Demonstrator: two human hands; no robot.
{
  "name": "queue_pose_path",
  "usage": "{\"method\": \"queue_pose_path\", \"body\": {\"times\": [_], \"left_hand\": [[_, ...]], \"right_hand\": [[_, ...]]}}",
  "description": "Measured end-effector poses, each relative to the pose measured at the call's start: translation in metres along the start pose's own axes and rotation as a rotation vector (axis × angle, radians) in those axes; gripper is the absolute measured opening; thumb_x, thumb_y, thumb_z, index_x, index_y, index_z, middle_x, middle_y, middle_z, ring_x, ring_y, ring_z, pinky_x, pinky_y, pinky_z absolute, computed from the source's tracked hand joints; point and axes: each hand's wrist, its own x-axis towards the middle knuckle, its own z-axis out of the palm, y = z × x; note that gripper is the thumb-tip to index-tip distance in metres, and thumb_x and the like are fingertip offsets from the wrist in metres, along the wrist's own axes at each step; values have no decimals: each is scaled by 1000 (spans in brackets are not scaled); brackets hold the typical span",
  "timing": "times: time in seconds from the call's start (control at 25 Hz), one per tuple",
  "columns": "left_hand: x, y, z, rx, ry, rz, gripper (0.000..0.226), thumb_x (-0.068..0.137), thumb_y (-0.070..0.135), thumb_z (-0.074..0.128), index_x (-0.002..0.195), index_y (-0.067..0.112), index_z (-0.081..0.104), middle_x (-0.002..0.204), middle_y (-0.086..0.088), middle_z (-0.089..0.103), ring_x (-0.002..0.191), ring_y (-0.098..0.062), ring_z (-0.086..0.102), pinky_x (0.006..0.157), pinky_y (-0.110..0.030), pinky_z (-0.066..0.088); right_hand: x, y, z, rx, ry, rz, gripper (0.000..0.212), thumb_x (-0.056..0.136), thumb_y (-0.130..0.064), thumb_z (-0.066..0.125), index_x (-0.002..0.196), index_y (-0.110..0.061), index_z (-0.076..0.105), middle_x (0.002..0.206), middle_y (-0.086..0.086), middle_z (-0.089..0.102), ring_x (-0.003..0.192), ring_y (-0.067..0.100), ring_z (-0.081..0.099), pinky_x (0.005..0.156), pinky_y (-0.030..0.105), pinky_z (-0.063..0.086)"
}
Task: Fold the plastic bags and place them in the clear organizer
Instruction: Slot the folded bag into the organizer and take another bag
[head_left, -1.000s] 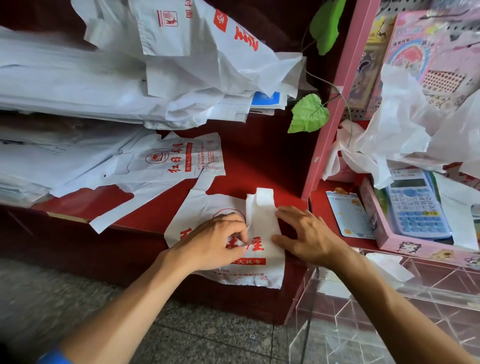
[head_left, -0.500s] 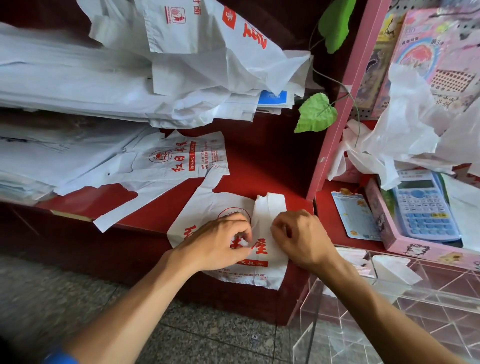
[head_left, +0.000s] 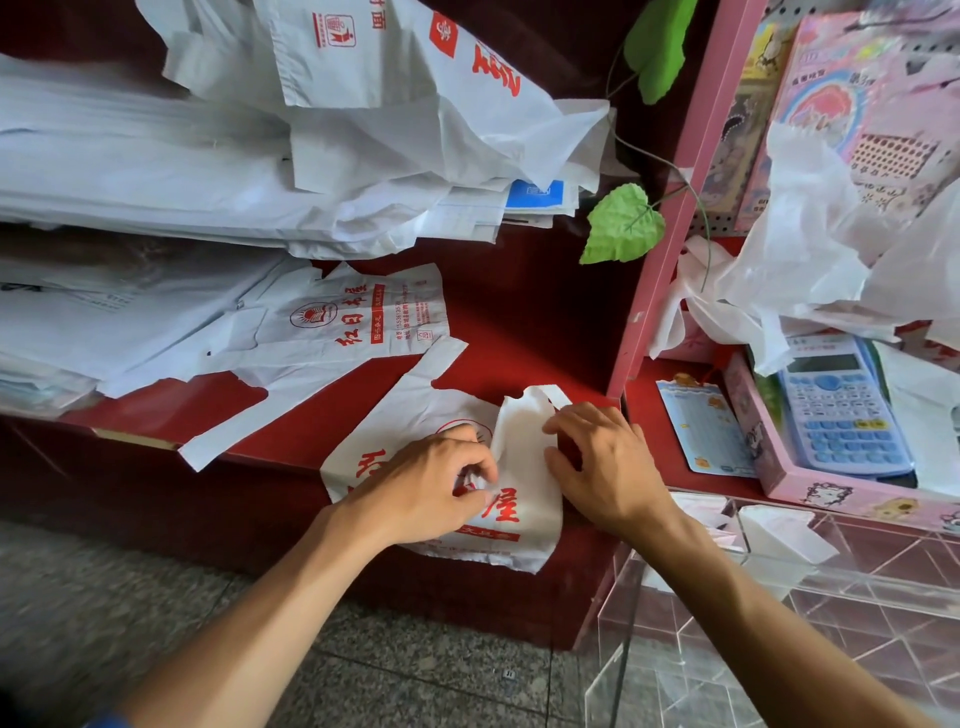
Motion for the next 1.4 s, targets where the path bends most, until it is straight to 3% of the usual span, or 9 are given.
{"method": "queue_pose_path", "body": {"times": [0.16,0.32,0.52,0.8,0.96,1.08,1.24,1.32,1.4], "left_hand": [[-1,-2,-2,-12,-20,-22,7,85,30,70,78,28,69,95,14,55,87,-4,58,79,-28,49],[-3,-3,-3,-22,-23,-15,5,84,29,71,80,29,71,99,15,57,92,-3,59,82,-26,49],[-4,-5,-5,-65,-36,-9,13,86,19,71,80,31,70,96,15,59,92,-3,59,83,-21,47],[-5,-13,-4,-116,-38,-60,34,84,-3,59,67,26,68,100,14,65,109,-2,60,90,-24,50],[-7,-16,-5,-144,-16,-93,45,83,-7,57,61,31,65,97,25,64,114,14,55,88,-8,44],[-8,-16,-4,-147,-18,-83,42,84,-5,58,63,31,65,98,23,66,113,12,56,83,-3,42],[-8,-19,0,-156,33,-37,28,86,6,63,92,32,71,108,19,66,111,1,59,90,-14,46],[-9,-21,1,-154,27,-44,32,89,11,64,109,35,70,118,27,62,118,9,53,95,-8,39],[-8,-21,1,-122,-10,-74,36,93,18,61,123,37,65,127,33,53,123,16,43,95,1,28]], "right_hand": [[5,-1,-5,40,70,55,39,85,-37,48,115,-23,68,128,-5,62,117,26,52,86,37,31],[4,1,1,-92,-143,145,51,94,-46,50,142,-26,46,162,-4,19,146,25,18,111,49,25],[6,-3,1,-111,-89,179,73,96,-46,46,157,-28,10,165,-4,-10,152,29,-1,118,52,13],[7,-3,4,-64,-83,103,57,102,-42,33,157,-29,19,166,-5,7,152,27,4,119,51,10],[8,-5,2,-92,-180,42,60,99,-49,17,155,-30,25,165,-7,12,152,26,4,120,52,7],[9,-5,4,-136,-257,71,56,101,-54,18,154,-35,26,163,-12,19,152,26,8,118,55,2],[12,-5,11,-262,-196,159,58,100,-53,23,149,-25,35,159,-2,29,147,33,18,115,58,12],[9,-10,7,-287,-68,82,56,93,-49,27,134,-18,51,137,6,50,126,35,45,103,54,33],[8,-16,4,-227,13,-54,46,92,-45,31,119,-20,58,115,3,59,101,29,56,85,44,43]]}}
